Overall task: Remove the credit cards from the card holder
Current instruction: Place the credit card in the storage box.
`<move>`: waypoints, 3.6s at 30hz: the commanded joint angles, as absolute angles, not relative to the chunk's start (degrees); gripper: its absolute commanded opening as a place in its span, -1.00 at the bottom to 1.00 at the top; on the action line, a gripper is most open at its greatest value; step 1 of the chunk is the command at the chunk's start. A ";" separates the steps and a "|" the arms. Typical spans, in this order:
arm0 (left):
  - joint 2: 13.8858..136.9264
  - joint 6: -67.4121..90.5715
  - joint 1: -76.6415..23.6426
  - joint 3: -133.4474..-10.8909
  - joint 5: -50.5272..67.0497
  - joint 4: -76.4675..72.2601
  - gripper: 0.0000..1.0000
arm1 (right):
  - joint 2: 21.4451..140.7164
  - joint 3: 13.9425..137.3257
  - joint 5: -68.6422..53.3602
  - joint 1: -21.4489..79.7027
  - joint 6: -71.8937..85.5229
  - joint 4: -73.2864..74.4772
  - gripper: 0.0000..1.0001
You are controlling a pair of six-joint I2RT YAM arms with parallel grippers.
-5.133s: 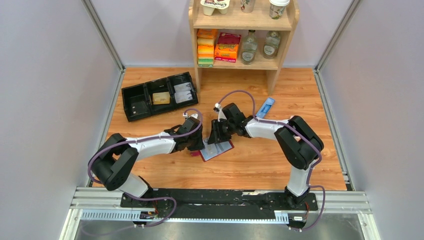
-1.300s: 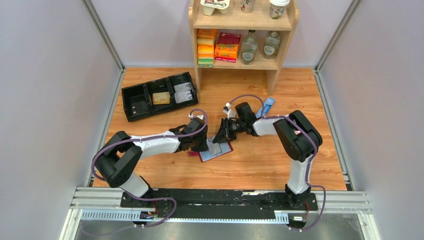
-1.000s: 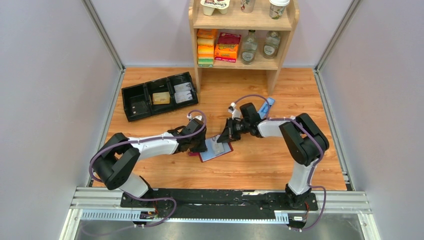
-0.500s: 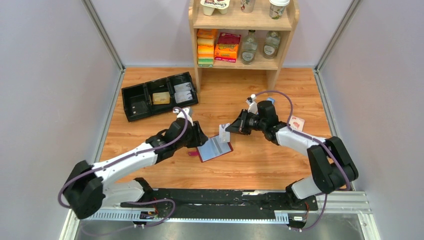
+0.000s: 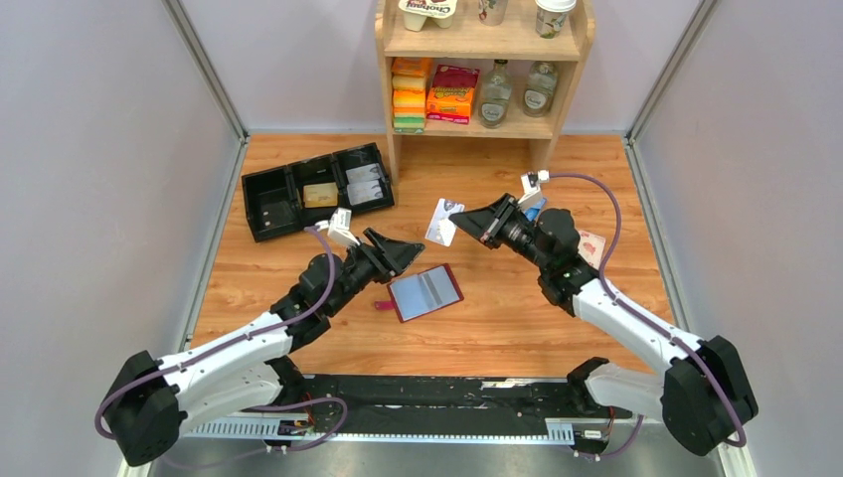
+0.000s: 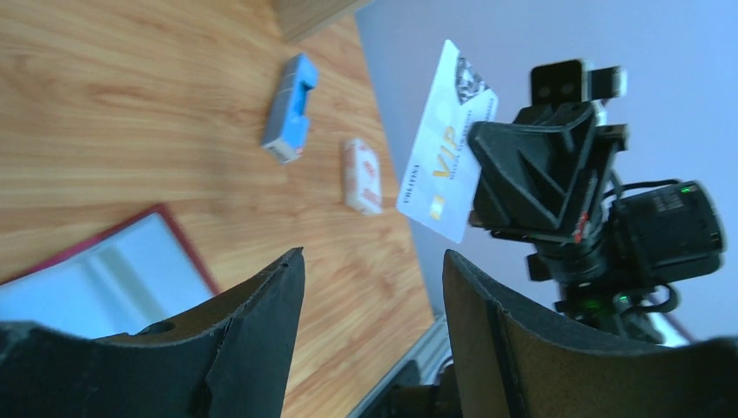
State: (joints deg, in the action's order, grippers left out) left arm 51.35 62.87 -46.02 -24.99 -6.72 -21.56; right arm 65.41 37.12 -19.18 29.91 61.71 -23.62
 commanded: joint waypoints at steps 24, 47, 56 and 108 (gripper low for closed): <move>64.95 74.44 -52.03 -27.33 -14.76 -54.05 0.15 | 61.70 38.06 -7.91 35.68 63.81 -30.58 -1.00; 66.98 76.73 -51.94 -24.70 -21.00 -62.58 -1.00 | 62.49 36.74 -7.47 36.91 62.67 -29.71 -0.76; 57.31 71.82 -40.72 -28.11 -8.46 -31.54 -1.00 | 56.61 37.97 -1.94 36.83 48.10 -13.20 0.44; 118.49 22.33 -4.92 -108.46 15.83 38.84 0.01 | 41.57 35.16 18.72 36.83 24.70 8.26 1.00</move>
